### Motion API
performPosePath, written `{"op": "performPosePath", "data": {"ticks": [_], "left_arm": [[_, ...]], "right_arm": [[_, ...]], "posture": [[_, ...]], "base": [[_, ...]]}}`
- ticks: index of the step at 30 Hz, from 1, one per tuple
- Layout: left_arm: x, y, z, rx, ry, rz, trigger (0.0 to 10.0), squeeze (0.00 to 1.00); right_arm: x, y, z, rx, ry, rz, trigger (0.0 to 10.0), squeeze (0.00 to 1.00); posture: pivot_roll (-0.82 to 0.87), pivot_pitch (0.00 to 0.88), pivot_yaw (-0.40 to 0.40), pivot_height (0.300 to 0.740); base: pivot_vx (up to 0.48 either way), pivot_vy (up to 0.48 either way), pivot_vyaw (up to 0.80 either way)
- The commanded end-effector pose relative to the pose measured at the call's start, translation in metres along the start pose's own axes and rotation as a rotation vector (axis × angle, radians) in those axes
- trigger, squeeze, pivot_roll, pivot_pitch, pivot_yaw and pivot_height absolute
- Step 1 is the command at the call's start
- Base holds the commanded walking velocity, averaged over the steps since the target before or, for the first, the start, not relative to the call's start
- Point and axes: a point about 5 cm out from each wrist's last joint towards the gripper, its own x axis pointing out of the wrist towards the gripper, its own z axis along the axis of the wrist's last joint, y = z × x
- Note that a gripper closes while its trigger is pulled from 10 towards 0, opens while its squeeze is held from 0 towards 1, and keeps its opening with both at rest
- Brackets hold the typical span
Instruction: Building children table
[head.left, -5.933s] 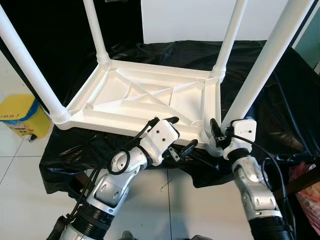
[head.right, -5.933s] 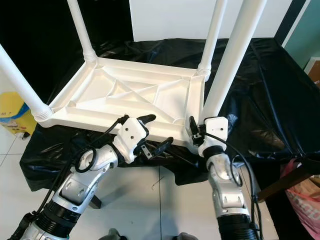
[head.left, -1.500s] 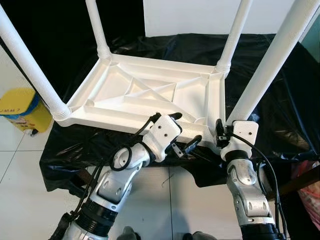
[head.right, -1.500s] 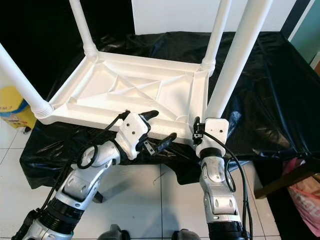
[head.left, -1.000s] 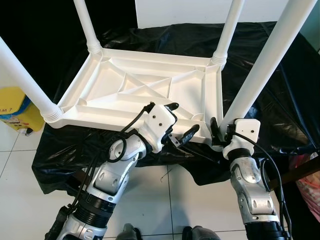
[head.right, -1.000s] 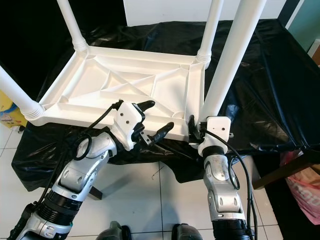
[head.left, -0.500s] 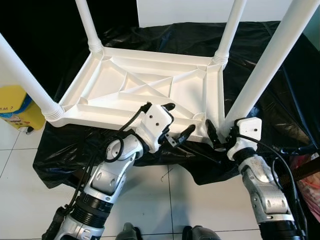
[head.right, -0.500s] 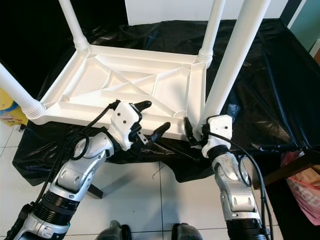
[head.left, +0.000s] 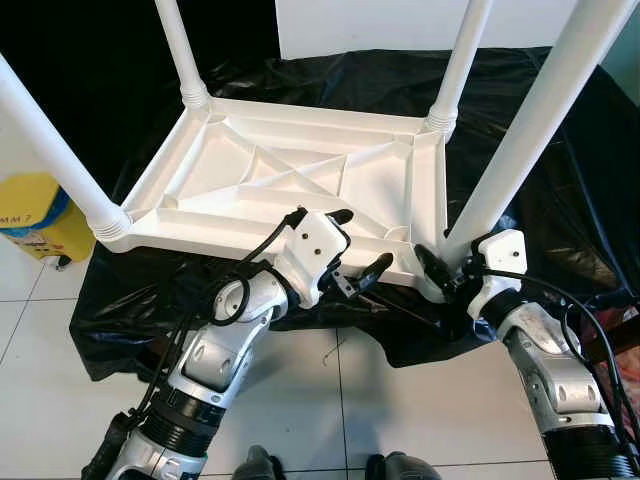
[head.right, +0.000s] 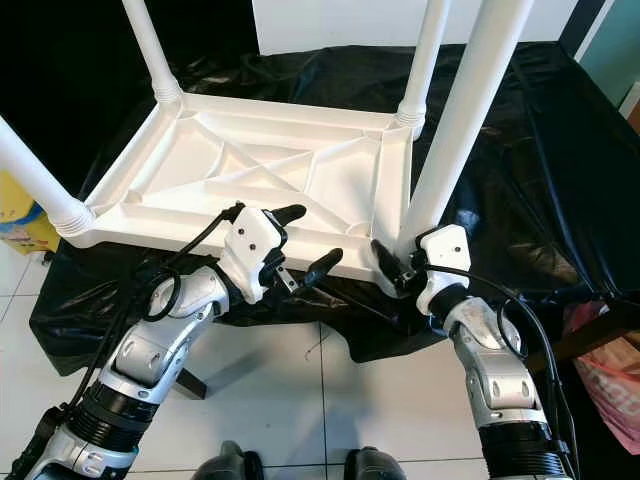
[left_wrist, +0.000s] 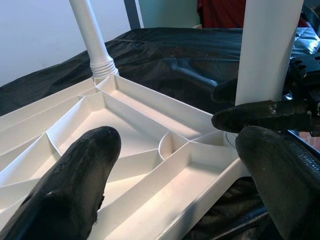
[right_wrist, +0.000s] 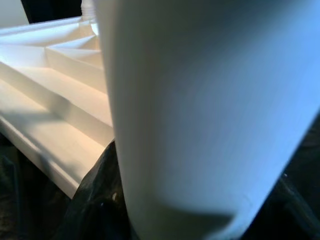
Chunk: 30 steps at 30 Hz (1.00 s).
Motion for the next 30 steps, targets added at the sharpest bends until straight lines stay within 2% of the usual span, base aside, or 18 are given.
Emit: {"op": "performPosePath", "data": {"ticks": [1, 3, 4, 5, 12, 18, 21, 23, 27, 29, 30], "left_arm": [[-0.001, -0.006, 0.0, 0.002, 0.007, -0.065, 10.0, 0.0], [-0.002, -0.007, 0.0, 0.003, 0.008, -0.066, 10.0, 0.0], [-0.001, -0.007, -0.001, 0.002, 0.008, -0.066, 10.0, 0.0], [-0.001, -0.007, -0.001, 0.001, 0.006, -0.067, 10.0, 0.0], [0.001, -0.014, -0.001, -0.005, -0.002, -0.09, 10.0, 0.0], [0.002, -0.014, -0.001, -0.006, -0.006, -0.095, 10.0, 0.0], [0.002, -0.013, -0.001, -0.004, -0.006, -0.098, 10.0, 0.0], [0.003, -0.012, 0.0, -0.002, -0.01, -0.102, 10.0, 0.0], [0.003, -0.012, 0.0, 0.0, -0.012, -0.105, 10.0, 0.0], [0.004, -0.011, 0.001, 0.003, -0.015, -0.107, 10.0, 0.0], [0.004, -0.011, 0.001, 0.003, -0.015, -0.107, 10.0, 0.0]], "right_arm": [[-0.005, 0.003, -0.01, 0.006, 0.039, 0.02, 0.0, 0.0], [-0.006, 0.004, -0.011, 0.018, 0.047, 0.014, 0.0, 0.0], [-0.007, 0.003, -0.012, 0.018, 0.051, 0.006, 4.8, 0.0], [-0.007, 0.003, -0.013, 0.017, 0.058, -0.001, 10.0, 0.0], [-0.011, 0.001, -0.016, 0.019, 0.06, -0.079, 10.0, 0.0], [-0.013, 0.004, -0.015, 0.025, 0.05, -0.159, 10.0, 0.0], [-0.013, 0.008, -0.015, 0.028, 0.046, -0.205, 10.0, 0.0], [-0.009, 0.016, -0.013, 0.035, 0.038, -0.278, 10.0, 0.0], [-0.007, 0.02, -0.013, 0.041, 0.036, -0.306, 10.0, 0.0], [-0.002, 0.031, -0.012, 0.065, 0.034, -0.392, 10.0, 0.0], [-0.002, 0.031, -0.012, 0.065, 0.034, -0.392, 10.0, 0.0]], "posture": [[0.05, 0.122, 0.009, 0.74], [0.04, 0.119, 0.006, 0.74], [0.03, 0.117, 0.007, 0.74], [0.03, 0.117, 0.007, 0.74], [0.01, 0.114, 0.019, 0.74], [0.01, 0.116, 0.024, 0.74], [0.01, 0.117, 0.026, 0.74], [0.0, 0.119, 0.031, 0.74], [0.0, 0.119, 0.031, 0.74], [-0.01, 0.122, 0.036, 0.74], [-0.01, 0.122, 0.036, 0.74]], "base": [[0.0, 0.0, 0.0], [0.0, 0.0, 0.0], [0.0, 0.0, 0.0], [0.0, 0.0, 0.0], [0.0, 0.0, 0.0], [0.0, 0.0, 0.0], [0.0, 0.0, 0.0], [0.0, 0.0, 0.0], [0.0, 0.0, 0.0], [0.0, 0.0, 0.0], [0.0, 0.0, 0.0]]}}
